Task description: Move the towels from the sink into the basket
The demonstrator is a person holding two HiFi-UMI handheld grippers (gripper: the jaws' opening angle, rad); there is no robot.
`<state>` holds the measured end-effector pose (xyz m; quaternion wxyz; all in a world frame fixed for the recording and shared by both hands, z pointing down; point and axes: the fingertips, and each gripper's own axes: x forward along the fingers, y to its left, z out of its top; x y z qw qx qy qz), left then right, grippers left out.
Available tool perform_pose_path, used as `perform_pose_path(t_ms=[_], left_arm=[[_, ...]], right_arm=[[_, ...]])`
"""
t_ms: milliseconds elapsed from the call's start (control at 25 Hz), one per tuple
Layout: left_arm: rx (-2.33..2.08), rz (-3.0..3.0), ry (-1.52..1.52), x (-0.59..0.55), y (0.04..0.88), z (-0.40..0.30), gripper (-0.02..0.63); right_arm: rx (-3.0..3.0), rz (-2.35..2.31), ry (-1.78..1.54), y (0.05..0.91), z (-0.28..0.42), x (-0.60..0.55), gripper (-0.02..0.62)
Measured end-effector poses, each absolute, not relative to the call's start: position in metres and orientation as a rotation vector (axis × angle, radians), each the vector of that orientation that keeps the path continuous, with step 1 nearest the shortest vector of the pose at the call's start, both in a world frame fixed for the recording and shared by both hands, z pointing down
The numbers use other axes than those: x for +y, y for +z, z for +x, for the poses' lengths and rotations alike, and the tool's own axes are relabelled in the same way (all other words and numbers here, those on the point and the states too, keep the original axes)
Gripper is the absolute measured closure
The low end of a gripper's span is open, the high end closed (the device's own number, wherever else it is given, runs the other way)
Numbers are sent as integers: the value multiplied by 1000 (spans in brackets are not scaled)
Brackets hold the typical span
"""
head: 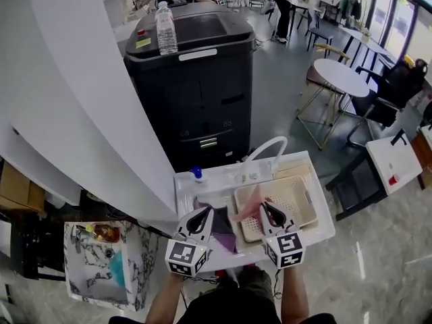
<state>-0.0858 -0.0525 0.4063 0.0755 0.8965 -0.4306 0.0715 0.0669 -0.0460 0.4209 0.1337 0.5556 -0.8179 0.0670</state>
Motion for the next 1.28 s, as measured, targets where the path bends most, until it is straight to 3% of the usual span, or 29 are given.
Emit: perform_pose_path(t_ms=[840,1280], left_arm=[[-1087,2724,261,-65,430,42,598],[-1094,2631,346,-70,474,84,598]], right_arm=[[-2176,1789,296,448,210,-35,555],[-2155,1686,442,510,252,-43,555]])
